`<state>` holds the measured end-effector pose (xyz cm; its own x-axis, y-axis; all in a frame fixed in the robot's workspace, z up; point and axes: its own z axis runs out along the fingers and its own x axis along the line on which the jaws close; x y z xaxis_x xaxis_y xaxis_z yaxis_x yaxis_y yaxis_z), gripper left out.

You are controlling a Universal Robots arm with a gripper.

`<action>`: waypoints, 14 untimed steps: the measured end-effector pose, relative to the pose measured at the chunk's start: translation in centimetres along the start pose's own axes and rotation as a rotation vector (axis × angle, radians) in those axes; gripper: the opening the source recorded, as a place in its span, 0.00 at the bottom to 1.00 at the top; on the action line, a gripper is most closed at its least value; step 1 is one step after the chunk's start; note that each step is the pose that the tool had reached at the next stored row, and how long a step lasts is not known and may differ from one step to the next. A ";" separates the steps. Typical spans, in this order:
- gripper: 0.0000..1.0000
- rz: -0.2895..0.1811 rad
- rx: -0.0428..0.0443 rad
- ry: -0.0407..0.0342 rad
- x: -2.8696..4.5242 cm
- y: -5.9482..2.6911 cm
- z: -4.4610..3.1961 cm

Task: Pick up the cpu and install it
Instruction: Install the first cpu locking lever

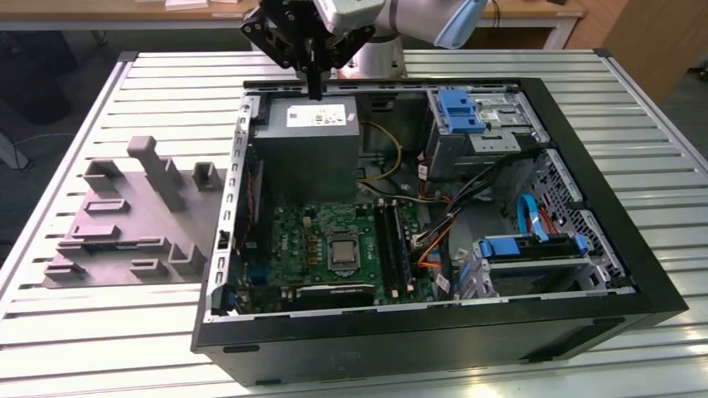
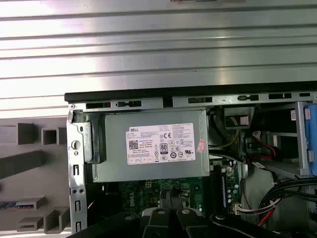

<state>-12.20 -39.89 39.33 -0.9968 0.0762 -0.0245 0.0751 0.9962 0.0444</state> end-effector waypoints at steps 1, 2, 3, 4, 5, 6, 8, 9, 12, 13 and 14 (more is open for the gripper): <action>0.11 0.000 0.0000 0.0000 0.00 0.00 0.00; 0.11 0.000 0.0000 0.0000 0.00 0.00 0.00; 0.11 0.000 0.0000 0.0000 0.00 0.00 0.00; 0.11 0.000 0.0000 0.0000 0.00 0.00 0.00; 0.11 0.000 0.0000 0.0000 0.00 0.00 0.00; 0.11 0.000 0.0000 0.0000 0.00 0.00 0.00; 0.11 0.000 0.0000 0.0000 0.00 0.00 0.00; 0.11 0.000 0.0000 0.0000 0.00 0.00 0.00; 0.11 0.000 0.0001 0.0001 0.00 -0.02 -0.01; 0.11 0.000 0.0000 0.0000 0.00 -0.08 -0.01; 0.11 0.000 0.0001 0.0001 -0.01 -0.17 -0.01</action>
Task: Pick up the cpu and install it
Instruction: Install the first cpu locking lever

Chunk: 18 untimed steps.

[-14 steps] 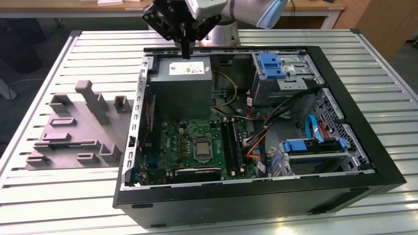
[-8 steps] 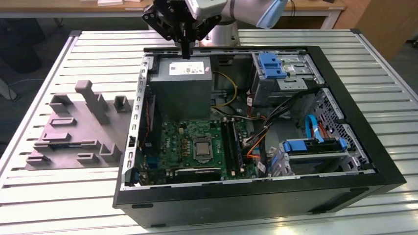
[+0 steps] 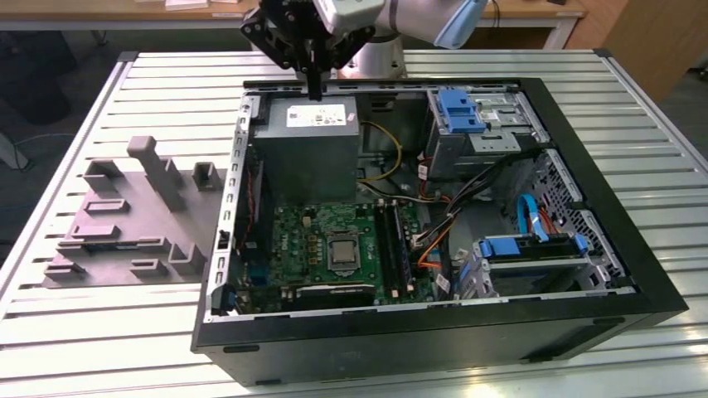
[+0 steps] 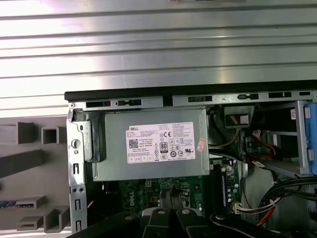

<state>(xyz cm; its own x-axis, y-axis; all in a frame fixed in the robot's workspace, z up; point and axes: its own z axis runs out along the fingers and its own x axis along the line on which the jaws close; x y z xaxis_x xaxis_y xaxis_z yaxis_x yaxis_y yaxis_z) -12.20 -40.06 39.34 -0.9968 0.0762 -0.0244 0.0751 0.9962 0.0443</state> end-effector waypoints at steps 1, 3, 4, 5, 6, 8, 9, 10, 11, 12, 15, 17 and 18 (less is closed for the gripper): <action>0.11 0.000 -0.0001 -0.0001 -0.01 -0.11 0.00; 0.11 0.000 -0.0001 -0.0001 -0.02 -0.27 0.00; 0.11 0.000 -0.0001 -0.0001 -0.03 -0.33 -0.01; 0.11 0.000 -0.0001 0.0000 -0.03 -0.39 -0.01; 0.11 -0.005 -0.0003 0.0002 -0.03 -0.42 0.01; 0.11 -0.042 -0.0010 0.0019 -0.03 -0.42 0.03; 0.11 -0.060 -0.0015 0.0026 -0.03 -0.43 0.06; 0.11 -0.078 -0.0020 0.0034 -0.03 -0.43 0.07; 0.11 -0.094 -0.0024 0.0041 -0.03 -0.43 0.09; 0.11 -0.101 -0.0025 0.0044 -0.04 -0.48 0.10; 0.11 -0.105 -0.0026 0.0047 -0.07 -0.89 0.10; 0.11 -0.106 -0.0028 0.0046 -0.08 -1.08 0.12; 0.11 -0.110 -0.0029 0.0047 -0.08 -1.09 0.14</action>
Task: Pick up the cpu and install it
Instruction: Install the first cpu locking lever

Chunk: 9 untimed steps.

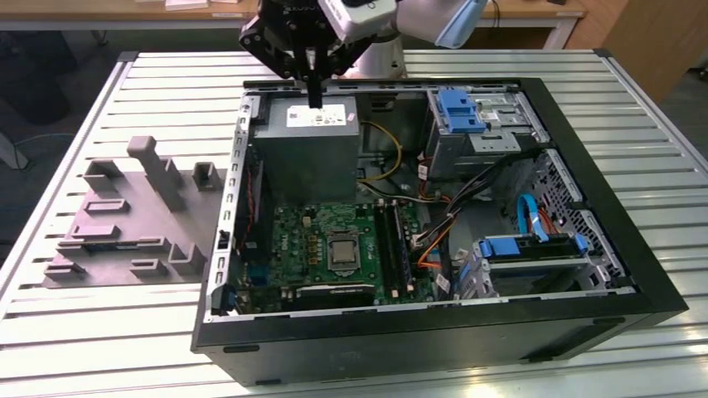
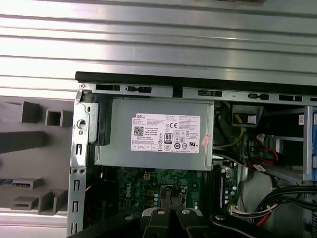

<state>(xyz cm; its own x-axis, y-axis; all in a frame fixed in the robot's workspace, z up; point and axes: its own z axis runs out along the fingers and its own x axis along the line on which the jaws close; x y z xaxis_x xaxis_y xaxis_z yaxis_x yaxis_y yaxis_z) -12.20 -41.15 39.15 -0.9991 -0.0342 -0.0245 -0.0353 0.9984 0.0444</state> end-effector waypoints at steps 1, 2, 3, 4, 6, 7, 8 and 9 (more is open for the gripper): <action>0.11 -0.013 -0.0003 0.0007 0.00 0.00 0.02; 0.11 -0.031 -0.0005 0.0015 0.00 0.00 0.03; 0.11 -0.051 -0.0011 0.0023 0.00 -0.01 0.06; 0.11 -0.068 -0.0015 0.0032 0.00 -0.01 0.09; 0.11 -0.104 -0.0025 0.0048 0.00 -0.01 0.14; 0.11 -0.122 -0.0029 0.0055 0.00 -0.01 0.16; 0.11 -0.140 -0.0034 0.0063 0.00 -0.01 0.20; 0.11 -0.155 -0.0038 0.0069 0.00 -0.01 0.25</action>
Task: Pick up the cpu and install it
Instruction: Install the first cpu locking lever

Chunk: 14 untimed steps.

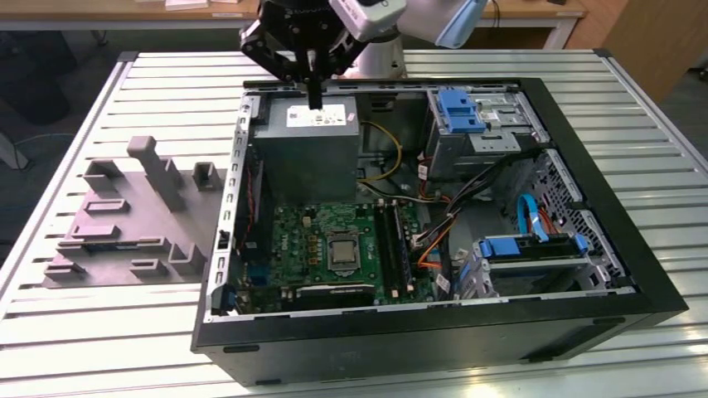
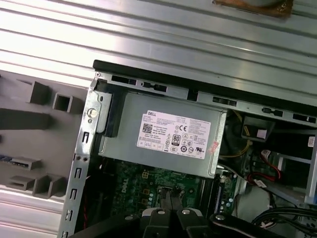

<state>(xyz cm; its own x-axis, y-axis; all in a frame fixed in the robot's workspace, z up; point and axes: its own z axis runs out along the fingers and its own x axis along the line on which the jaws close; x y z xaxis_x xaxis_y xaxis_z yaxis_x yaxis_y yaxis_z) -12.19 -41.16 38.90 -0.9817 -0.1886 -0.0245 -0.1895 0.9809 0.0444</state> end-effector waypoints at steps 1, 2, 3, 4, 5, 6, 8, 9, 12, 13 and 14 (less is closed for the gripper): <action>0.11 -0.012 -0.0002 0.0006 0.00 -0.01 0.05; 0.11 -0.024 -0.0005 0.0011 0.00 -0.01 0.09; 0.11 -0.033 -0.0007 0.0015 0.01 -0.03 0.12; 0.11 -0.037 -0.0007 0.0018 0.02 -0.11 0.15; 0.11 -0.039 -0.0009 0.0018 0.05 -0.27 0.18; 0.11 -0.040 -0.0009 0.0019 0.09 -0.43 0.20; 0.11 -0.042 -0.0009 0.0020 0.14 -0.70 0.23; 0.11 -0.045 -0.0009 0.0021 0.15 -0.77 0.25; 0.11 -0.087 -0.0020 0.0041 0.16 -0.79 0.36; 0.11 -0.105 -0.0025 0.0047 0.16 -0.79 0.42; 0.11 -0.123 -0.0029 0.0056 0.16 -0.79 0.47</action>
<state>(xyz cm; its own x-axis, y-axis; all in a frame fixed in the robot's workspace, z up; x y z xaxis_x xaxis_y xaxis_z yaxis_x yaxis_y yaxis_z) -12.19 -41.94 38.39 -0.9511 -0.3079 -0.0244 -0.3087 0.9501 0.0443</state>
